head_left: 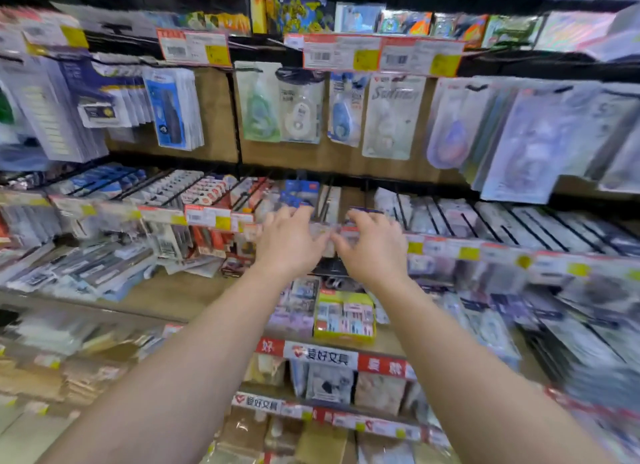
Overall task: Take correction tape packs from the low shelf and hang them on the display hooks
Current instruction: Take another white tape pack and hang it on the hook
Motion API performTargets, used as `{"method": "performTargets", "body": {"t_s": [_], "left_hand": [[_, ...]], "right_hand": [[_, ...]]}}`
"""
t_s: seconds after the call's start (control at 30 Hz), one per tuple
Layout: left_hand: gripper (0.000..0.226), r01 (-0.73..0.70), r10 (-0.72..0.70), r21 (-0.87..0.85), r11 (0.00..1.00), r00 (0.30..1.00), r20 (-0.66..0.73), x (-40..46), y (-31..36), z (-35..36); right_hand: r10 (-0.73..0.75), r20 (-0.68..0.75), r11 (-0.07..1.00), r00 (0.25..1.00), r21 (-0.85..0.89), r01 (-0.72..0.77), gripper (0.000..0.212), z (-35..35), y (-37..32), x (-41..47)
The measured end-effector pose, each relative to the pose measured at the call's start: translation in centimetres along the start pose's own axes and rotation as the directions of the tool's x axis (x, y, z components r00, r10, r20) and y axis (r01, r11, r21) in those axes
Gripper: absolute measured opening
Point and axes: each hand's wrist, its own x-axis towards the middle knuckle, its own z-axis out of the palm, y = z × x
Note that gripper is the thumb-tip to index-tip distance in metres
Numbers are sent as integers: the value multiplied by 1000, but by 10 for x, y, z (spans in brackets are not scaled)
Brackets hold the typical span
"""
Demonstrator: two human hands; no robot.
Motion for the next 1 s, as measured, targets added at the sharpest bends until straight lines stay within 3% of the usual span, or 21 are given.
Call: {"method": "performTargets", "body": {"t_s": [0.23, 0.47, 0.67, 0.83, 1.0], "left_hand": [[58, -102, 104, -29, 994, 991, 79, -38, 57, 49], [60, -92, 114, -91, 992, 955, 274, -38, 101, 115], [56, 55, 18, -152, 987, 898, 439, -32, 143, 183], [69, 220, -99, -142, 965, 808, 580, -26, 174, 241], [69, 399, -276, -97, 912, 770, 575, -22, 199, 273]], "right_hand": [[148, -16, 988, 989, -46, -149, 54, -23, 72, -47], [334, 14, 942, 942, -49, -333, 51, -22, 163, -58], [466, 125, 882, 876, 12, -471, 47, -12, 271, -62], [526, 265, 838, 808, 0, -546, 50, 0, 346, -52], [547, 390, 817, 741, -55, -575, 51, 22, 387, -37]]}}
